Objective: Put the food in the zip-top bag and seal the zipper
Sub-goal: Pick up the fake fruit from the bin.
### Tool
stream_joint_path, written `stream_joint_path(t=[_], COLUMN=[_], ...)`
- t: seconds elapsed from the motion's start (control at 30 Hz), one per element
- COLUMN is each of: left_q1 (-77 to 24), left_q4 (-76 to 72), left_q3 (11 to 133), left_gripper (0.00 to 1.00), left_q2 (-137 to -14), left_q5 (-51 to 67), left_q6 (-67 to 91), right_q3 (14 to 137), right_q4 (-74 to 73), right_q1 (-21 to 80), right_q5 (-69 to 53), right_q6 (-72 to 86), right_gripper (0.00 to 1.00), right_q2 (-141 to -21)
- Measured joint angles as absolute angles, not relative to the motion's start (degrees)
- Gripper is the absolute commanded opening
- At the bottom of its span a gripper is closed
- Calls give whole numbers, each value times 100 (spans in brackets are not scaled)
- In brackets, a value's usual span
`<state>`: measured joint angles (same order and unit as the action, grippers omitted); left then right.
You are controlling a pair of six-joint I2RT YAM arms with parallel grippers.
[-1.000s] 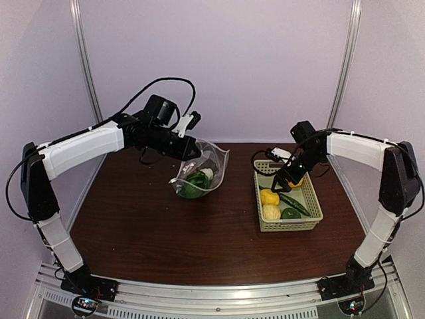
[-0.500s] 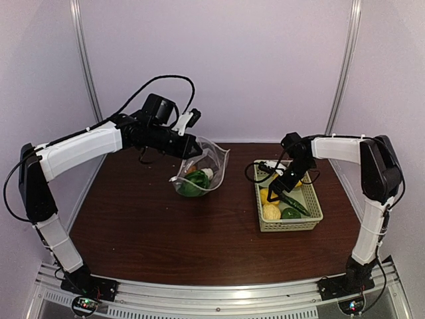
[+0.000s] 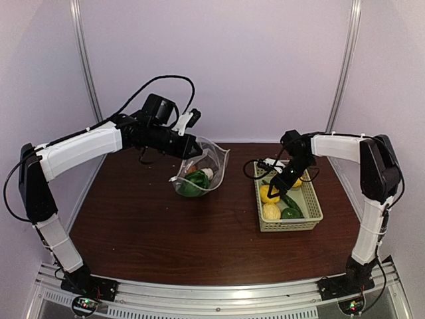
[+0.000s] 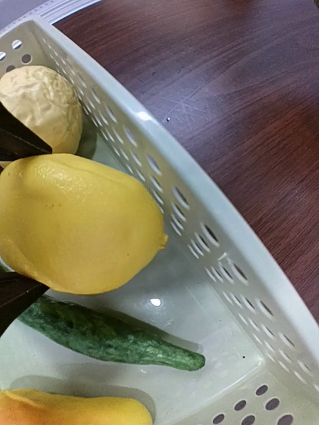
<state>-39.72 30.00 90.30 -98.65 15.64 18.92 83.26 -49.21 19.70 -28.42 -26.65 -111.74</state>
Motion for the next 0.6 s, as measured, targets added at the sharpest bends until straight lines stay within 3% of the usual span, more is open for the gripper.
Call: stream_joint_path(t=[0.6], left_q1=[-3968], left_q4=[3004], left_q3=[9026], left_gripper=[0], left_q2=[-9867], left_q5=[1557], left_q6=[1780], right_q3=[8197], right_q4=[-4685], right_q1=[2248], right_q5=[-3135], right_q6=[-2812], right_gripper=[49], right_q2=[-8442])
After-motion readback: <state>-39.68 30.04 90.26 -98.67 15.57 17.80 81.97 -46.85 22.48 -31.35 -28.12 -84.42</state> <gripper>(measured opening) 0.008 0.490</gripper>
